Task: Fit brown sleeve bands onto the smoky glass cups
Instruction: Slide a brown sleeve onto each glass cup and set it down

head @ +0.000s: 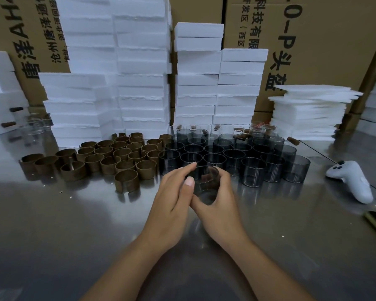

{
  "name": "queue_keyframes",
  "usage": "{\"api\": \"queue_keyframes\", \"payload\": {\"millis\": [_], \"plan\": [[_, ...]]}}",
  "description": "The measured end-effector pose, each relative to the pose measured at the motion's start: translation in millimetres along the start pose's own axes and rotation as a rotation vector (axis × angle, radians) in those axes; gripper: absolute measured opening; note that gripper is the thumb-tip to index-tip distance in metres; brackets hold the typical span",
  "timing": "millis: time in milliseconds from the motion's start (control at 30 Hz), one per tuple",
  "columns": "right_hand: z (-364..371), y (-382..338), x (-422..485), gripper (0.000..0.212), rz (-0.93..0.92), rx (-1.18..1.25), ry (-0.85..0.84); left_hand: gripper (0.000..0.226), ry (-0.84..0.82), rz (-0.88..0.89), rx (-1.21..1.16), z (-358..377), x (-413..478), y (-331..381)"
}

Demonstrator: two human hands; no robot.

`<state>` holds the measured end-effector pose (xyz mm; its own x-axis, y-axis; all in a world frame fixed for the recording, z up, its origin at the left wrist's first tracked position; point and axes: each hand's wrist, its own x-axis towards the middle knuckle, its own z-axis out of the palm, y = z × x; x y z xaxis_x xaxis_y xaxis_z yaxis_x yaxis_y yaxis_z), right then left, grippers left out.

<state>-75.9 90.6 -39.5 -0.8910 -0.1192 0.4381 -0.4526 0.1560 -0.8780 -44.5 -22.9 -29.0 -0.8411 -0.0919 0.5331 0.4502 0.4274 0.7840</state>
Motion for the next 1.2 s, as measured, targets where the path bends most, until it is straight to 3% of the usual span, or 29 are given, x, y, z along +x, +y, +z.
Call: {"api": "queue_keyframes", "payload": {"millis": [267, 467, 633, 733, 867, 1200], "plan": [[4.2, 3.0, -2.3, 0.074, -0.04, -0.11, -0.097, 0.037, 0.017, 0.018, 0.0, 0.6, 0.2, -0.6], [3.5, 1.1, -2.3, 0.08, -0.049, -0.161, -0.141, 0.037, -0.028, 0.086, 0.006, 2.8, -1.0, 6.0], [2.9, 1.4, -0.9, 0.051, -0.055, -0.168, -0.077, 0.041, -0.073, 0.142, 0.004, 5.6, -3.1, 8.8], [2.4, 4.0, 0.7, 0.063, -0.02, -0.169, -0.054, 0.041, -0.082, 0.134, -0.001, 6.1, -4.6, 9.9], [0.0, 9.0, 4.6, 0.057, 0.025, -0.181, 0.049, 0.049, -0.106, 0.117, 0.02, 5.8, -5.9, 10.4], [0.0, 6.7, 3.6, 0.07, -0.018, -0.153, 0.245, 0.041, -0.094, 0.141, 0.079, 5.4, -8.2, 12.7]]}}
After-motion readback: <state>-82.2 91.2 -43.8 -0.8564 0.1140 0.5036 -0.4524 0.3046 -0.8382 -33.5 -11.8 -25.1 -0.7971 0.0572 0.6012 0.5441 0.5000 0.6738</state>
